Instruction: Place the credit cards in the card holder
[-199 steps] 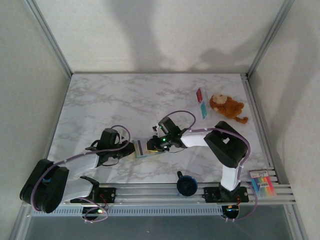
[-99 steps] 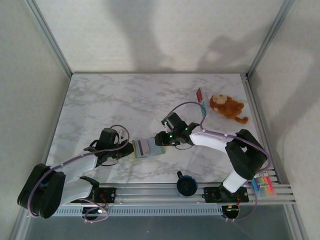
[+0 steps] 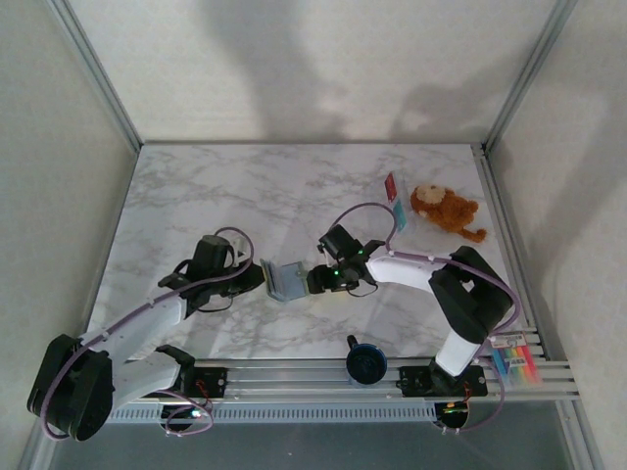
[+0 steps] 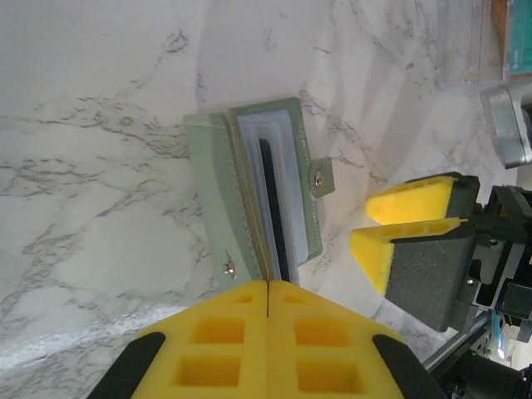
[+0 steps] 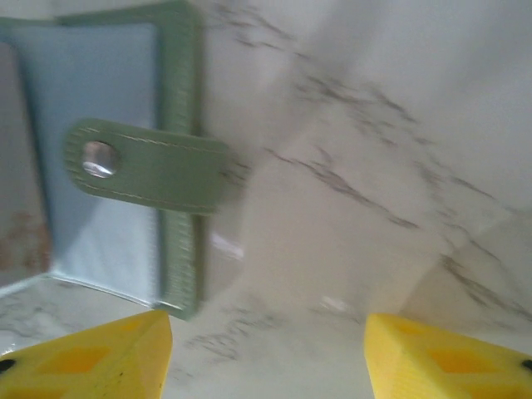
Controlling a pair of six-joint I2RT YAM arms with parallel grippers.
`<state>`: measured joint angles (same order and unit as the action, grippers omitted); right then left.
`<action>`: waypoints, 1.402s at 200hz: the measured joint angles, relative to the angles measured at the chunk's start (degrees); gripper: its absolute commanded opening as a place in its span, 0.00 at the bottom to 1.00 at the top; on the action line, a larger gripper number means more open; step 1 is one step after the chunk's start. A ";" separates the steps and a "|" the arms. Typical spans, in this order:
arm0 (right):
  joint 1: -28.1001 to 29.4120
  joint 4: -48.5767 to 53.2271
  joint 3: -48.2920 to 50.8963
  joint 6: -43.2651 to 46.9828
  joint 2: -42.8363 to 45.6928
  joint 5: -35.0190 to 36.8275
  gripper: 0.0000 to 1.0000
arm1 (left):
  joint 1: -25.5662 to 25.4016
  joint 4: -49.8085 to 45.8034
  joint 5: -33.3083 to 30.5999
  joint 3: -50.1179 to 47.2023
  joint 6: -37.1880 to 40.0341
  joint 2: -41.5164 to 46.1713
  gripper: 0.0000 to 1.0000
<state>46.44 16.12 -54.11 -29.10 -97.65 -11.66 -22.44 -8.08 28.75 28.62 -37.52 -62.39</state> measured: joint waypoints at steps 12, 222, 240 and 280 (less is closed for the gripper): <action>0.37 -1.16 -0.72 0.61 -0.63 -0.87 0.67 | -0.33 -0.24 -0.11 0.50 0.02 -0.90 0.00; 4.07 -4.44 -6.08 -0.57 -7.21 11.37 0.10 | -2.58 0.63 1.42 5.95 -0.13 -7.37 0.25; 4.07 -6.21 -4.76 -1.70 -6.93 8.74 0.12 | -4.22 2.82 2.01 7.19 -0.72 -10.51 0.34; 3.78 -6.43 -3.26 -3.39 -4.11 6.82 0.22 | -6.56 6.16 2.16 8.41 -1.46 -17.25 0.34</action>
<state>50.22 9.69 -57.36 -32.49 -101.75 -4.84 -28.99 -1.91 30.92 37.04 -38.98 -79.64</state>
